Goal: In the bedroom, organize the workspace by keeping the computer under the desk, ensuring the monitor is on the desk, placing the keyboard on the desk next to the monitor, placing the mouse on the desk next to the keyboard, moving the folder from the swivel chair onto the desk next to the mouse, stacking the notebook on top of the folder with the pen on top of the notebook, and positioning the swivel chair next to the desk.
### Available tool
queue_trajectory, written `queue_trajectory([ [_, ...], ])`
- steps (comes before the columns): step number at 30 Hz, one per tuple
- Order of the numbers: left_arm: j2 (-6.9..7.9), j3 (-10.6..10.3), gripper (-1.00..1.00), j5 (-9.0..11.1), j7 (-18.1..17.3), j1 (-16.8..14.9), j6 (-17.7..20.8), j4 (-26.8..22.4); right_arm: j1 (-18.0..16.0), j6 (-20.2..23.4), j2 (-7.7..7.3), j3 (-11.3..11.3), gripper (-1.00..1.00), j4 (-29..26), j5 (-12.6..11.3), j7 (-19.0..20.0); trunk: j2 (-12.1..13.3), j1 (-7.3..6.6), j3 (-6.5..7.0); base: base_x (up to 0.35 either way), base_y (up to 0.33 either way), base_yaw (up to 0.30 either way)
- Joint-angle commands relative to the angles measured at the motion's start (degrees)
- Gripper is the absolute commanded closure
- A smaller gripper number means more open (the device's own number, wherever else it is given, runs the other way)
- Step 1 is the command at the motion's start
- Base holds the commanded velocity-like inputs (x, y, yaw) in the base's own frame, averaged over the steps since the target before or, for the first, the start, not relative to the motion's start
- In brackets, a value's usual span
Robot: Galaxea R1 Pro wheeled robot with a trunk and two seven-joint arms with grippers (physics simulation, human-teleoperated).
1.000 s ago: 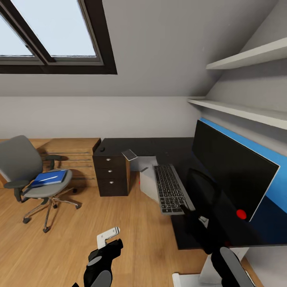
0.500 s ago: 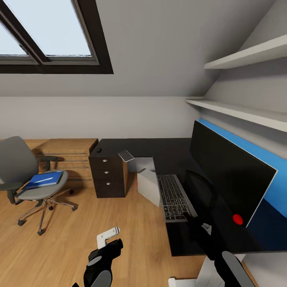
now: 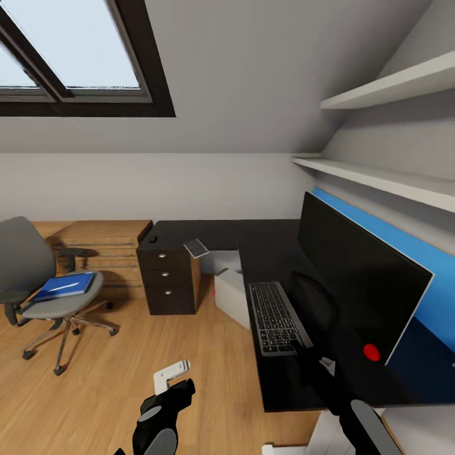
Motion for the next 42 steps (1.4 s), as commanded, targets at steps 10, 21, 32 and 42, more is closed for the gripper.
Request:
queue_trajectory([
  [10, 0.04, -0.10, -1.00, 0.29, 0.38, -0.07, 0.35, -0.08, -0.05, -0.22, 0.05, 0.11, 1.00, 0.06, -0.44, 0.17, -0.05, 0.02, -0.07, 0.094, -0.077, 0.000],
  [21, 0.04, -0.10, -1.00, 0.39, 0.38, -0.07, 0.28, -0.08, -0.05, -0.39, 0.13, 0.17, 1.00, 0.06, -0.36, 0.17, -0.05, 0.02, -0.07, 0.147, -0.001, 0.000],
  [32, 0.04, -0.10, -1.00, 0.28, 0.38, -0.07, 0.27, -0.05, -0.10, -0.55, 0.32, 0.17, 1.00, 0.06, -0.35, 0.17, -0.05, 0.02, -0.07, 0.141, 0.000, 0.000],
  [42, 0.13, -0.10, -1.00, 0.10, 0.38, -0.07, 0.27, -0.04, -0.14, -0.61, 0.41, 0.17, 1.00, 0.06, -0.35, 0.17, -0.05, 0.02, -0.07, 0.149, -0.036, 0.000],
])
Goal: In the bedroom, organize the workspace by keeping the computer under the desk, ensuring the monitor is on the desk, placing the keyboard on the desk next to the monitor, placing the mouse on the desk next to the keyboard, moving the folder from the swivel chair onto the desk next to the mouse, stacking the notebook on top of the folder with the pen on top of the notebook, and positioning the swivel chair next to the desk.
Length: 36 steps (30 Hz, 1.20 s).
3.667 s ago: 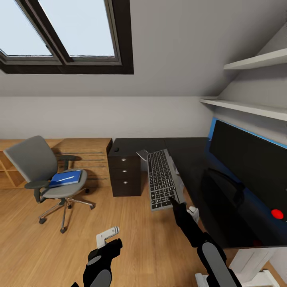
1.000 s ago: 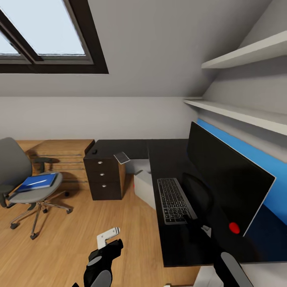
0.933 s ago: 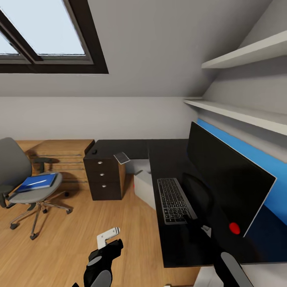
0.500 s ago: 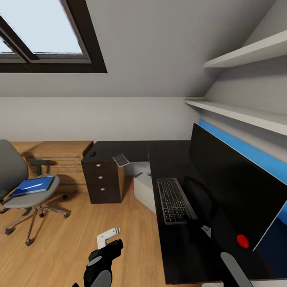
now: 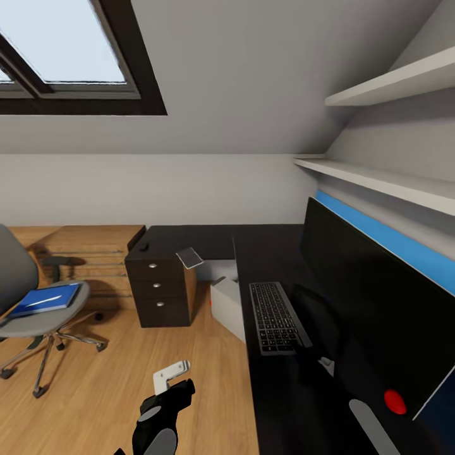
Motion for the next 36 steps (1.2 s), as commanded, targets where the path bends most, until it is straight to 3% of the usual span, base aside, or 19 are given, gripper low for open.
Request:
queue_trajectory([
  [1, 0.04, -0.10, -1.00, 0.24, 0.38, -0.07, 0.35, -0.10, -0.04, 0.03, -0.04, 0.08, 1.00, 0.01, -0.47, 0.18, -0.05, 0.03, -0.07, 0.101, -0.070, 0.000],
  [36, -0.01, -0.01, -1.00, 0.30, 0.51, -0.07, 0.41, -0.13, -0.04, -1.90, -0.01, 0.08, 1.00, 0.01, -0.63, -0.38, -0.05, 0.03, -0.07, 0.005, -0.004, 0.000],
])
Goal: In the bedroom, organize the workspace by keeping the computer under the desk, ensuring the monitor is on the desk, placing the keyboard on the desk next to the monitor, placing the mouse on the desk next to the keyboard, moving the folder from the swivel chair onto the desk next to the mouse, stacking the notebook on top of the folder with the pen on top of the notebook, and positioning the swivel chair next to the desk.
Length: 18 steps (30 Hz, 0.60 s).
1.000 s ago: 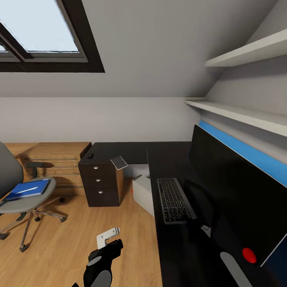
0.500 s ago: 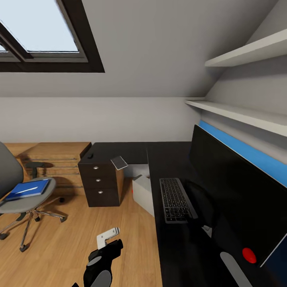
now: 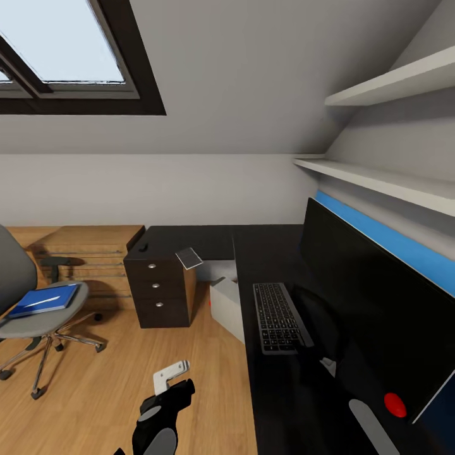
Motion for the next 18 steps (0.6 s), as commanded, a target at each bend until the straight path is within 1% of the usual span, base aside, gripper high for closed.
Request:
queue_trajectory([
  [1, 0.01, 0.00, -1.00, 0.13, 0.45, -0.07, 0.36, -0.14, -0.03, 0.03, -0.05, 0.08, 1.00, -0.01, -0.50, 0.11, -0.06, 0.01, -0.08, 0.000, 0.000, 0.000],
  [18, -0.17, 0.58, -1.00, 0.07, 0.77, -0.07, 0.14, -0.25, -0.02, 0.22, -0.03, 0.47, 1.00, -0.66, -0.76, 0.50, -0.06, 0.01, -0.08, 0.000, 0.000, 0.000],
])
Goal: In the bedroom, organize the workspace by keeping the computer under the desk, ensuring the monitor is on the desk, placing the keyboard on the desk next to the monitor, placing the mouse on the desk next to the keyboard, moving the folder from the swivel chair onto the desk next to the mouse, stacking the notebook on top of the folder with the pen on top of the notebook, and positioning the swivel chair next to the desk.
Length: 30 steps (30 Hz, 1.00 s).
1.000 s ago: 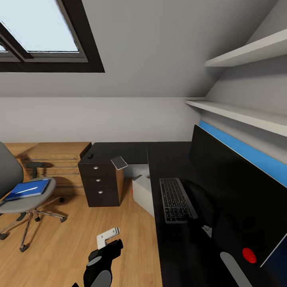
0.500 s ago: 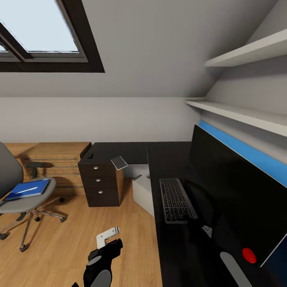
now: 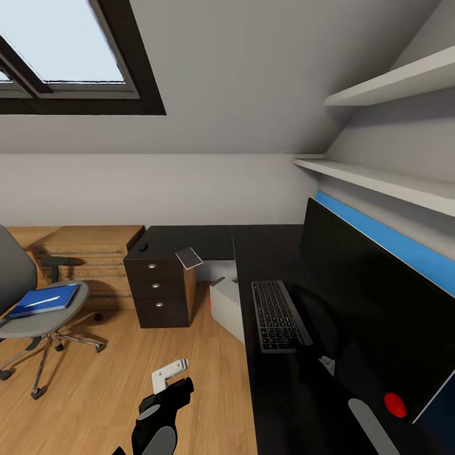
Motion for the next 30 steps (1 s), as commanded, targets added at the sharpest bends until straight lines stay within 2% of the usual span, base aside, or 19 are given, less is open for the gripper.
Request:
queue_trajectory([
  [1, 0.04, -0.09, -1.00, 0.16, 0.37, -0.07, 0.28, -0.08, -0.02, 0.07, -0.06, 0.08, 1.00, -0.01, -0.46, 0.17, -0.06, 0.01, -0.08, 0.000, 0.000, 0.000],
  [18, -0.04, -0.24, -1.00, 0.25, 0.43, -0.07, -0.02, -0.08, 0.00, 0.00, -0.13, 0.20, 1.00, -2.46, -0.39, 0.19, -0.06, 0.01, -0.08, 0.000, 0.000, 0.000],
  [30, -0.04, -0.25, -1.00, 0.25, 0.38, -0.07, -0.02, -0.01, -0.03, -0.07, -0.11, 0.18, 1.00, -2.52, -0.42, -0.01, -4.87, 2.64, -2.23, 0.000, 0.000, 0.000],
])
